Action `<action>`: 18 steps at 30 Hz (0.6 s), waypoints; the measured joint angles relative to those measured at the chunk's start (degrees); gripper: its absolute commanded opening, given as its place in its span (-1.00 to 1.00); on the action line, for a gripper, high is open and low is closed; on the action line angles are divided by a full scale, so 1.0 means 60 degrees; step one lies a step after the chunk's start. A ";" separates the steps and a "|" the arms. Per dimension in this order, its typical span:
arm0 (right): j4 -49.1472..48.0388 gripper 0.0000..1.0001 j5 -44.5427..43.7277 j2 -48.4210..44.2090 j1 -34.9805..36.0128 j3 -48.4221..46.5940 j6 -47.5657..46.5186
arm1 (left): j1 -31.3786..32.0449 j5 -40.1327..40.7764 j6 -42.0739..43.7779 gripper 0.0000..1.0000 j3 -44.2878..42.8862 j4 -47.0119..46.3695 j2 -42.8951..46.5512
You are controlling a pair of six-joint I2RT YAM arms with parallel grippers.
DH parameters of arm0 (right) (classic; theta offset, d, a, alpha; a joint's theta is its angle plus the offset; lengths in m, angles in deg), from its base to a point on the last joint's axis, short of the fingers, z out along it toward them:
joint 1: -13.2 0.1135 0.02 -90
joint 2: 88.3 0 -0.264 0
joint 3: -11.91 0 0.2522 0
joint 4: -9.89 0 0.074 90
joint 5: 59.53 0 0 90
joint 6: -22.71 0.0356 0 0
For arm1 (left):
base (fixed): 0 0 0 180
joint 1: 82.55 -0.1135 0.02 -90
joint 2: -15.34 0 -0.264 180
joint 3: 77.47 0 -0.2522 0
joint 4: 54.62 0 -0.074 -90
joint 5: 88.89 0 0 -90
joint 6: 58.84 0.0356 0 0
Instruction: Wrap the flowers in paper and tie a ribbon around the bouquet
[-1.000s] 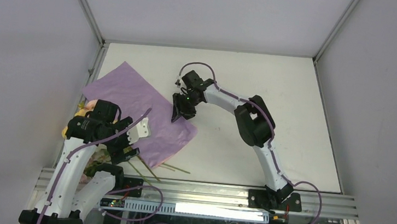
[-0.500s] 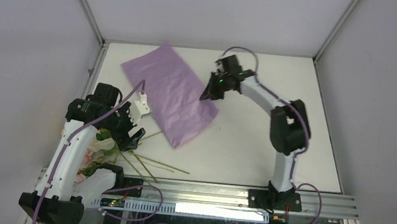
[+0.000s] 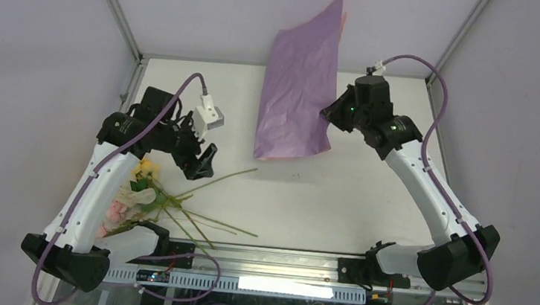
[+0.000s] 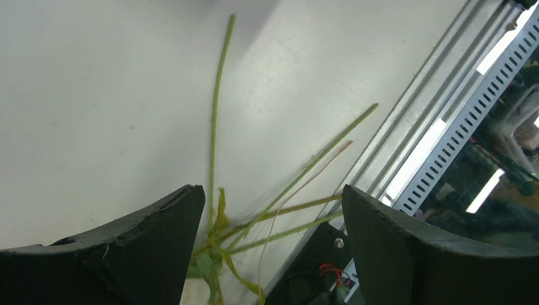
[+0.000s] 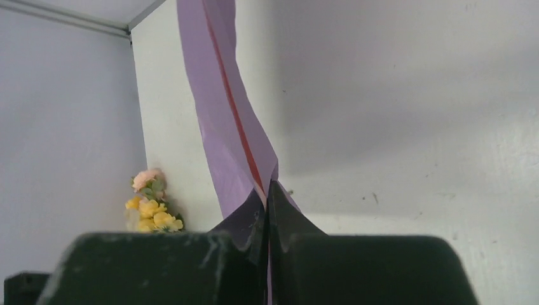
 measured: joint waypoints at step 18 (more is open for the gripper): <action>-0.0984 -1.00 -0.4288 -0.0080 0.3271 0.0980 0.4991 | 0.5665 0.2437 -0.1137 0.48 0.1344 -0.7748 0.0087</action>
